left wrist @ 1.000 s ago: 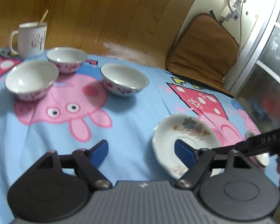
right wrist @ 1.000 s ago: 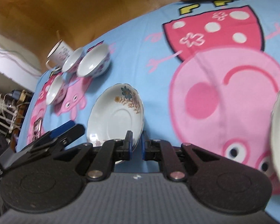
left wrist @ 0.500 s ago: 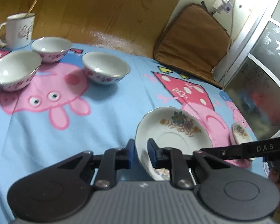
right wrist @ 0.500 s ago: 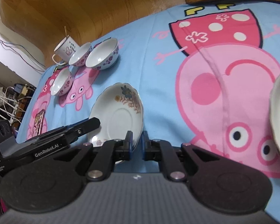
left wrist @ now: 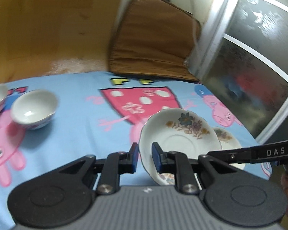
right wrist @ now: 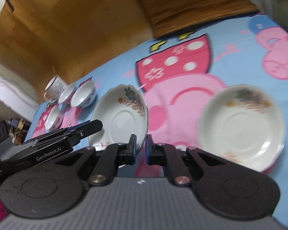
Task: Organize plates and bowls
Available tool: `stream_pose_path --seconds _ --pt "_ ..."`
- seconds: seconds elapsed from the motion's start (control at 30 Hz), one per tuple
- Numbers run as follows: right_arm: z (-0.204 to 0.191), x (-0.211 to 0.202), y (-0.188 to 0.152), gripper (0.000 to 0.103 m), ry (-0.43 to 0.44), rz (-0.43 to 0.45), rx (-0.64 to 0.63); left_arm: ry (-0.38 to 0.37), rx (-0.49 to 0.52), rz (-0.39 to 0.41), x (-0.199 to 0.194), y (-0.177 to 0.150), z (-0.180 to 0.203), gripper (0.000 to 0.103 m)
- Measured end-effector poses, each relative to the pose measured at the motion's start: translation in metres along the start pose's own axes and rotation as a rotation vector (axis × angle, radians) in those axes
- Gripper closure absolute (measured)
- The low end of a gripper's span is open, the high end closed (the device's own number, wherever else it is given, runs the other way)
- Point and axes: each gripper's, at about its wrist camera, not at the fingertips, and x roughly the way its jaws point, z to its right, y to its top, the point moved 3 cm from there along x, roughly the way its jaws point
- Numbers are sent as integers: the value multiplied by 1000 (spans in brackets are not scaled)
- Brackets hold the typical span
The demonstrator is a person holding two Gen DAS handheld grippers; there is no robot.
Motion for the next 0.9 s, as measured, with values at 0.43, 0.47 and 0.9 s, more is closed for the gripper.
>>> stream_pose_path --seconds 0.43,0.47,0.9 --pt "72 -59 1 91 -106 115 123 -103 134 -70 61 22 91 87" --pt "76 -60 -1 91 -111 115 130 -107 141 -78 65 21 96 86" --pt "94 -56 -12 75 -186 120 81 -98 170 -151 94 8 108 86"
